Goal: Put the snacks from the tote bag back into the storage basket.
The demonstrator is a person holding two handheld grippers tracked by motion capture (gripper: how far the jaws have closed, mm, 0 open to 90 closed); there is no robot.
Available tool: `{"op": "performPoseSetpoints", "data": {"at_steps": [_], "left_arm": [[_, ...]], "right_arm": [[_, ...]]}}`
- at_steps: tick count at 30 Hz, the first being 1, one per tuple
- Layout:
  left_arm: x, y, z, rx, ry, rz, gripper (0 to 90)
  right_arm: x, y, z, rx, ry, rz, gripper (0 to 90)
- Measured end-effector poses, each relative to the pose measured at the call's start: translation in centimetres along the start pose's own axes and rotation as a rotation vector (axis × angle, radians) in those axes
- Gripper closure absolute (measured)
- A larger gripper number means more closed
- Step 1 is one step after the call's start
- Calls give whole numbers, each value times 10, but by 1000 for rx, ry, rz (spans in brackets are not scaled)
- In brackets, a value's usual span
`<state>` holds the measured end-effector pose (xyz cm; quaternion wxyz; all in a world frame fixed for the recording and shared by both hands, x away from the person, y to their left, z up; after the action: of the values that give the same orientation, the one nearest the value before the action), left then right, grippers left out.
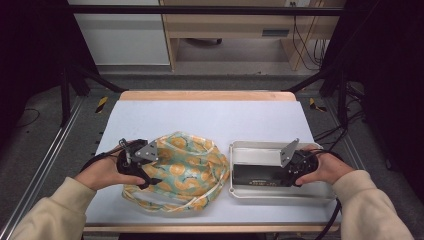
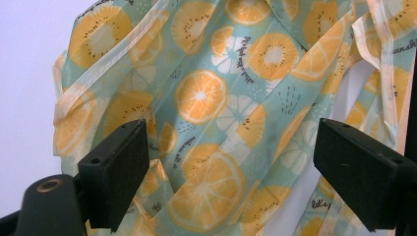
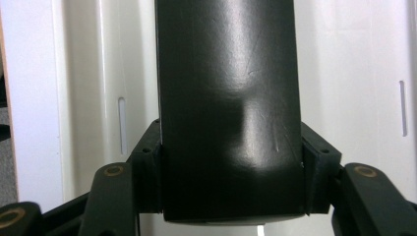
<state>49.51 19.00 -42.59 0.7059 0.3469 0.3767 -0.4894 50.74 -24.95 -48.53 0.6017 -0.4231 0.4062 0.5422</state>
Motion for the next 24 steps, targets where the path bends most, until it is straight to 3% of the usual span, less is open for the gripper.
{"op": "performPoseSetpoints", "data": {"at_steps": [13,20,24], "left_arm": [[2,-2,-1,6,8,-8,136],[1,0,-5,-11,-5,-3,134],[0,0,-7,-28,-10,2,132]], "right_arm": [[3,-1,-3,15,-2,-2,407],[-2,-2,-5,71,-9,-19,237],[-10,-1,-5,114,-31,-69,114]]}}
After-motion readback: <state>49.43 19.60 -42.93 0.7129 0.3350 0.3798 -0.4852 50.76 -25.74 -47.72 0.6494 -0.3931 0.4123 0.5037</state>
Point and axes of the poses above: each handheld gripper's, and its own axes: x roughly forward along the jaws, z roughly out of its top, y roughly to its left, the point moved 6 cm from there along x, roughly forward along the jaws, and after that the axes turned 5 degrees about -x, right-handed, at the moved point
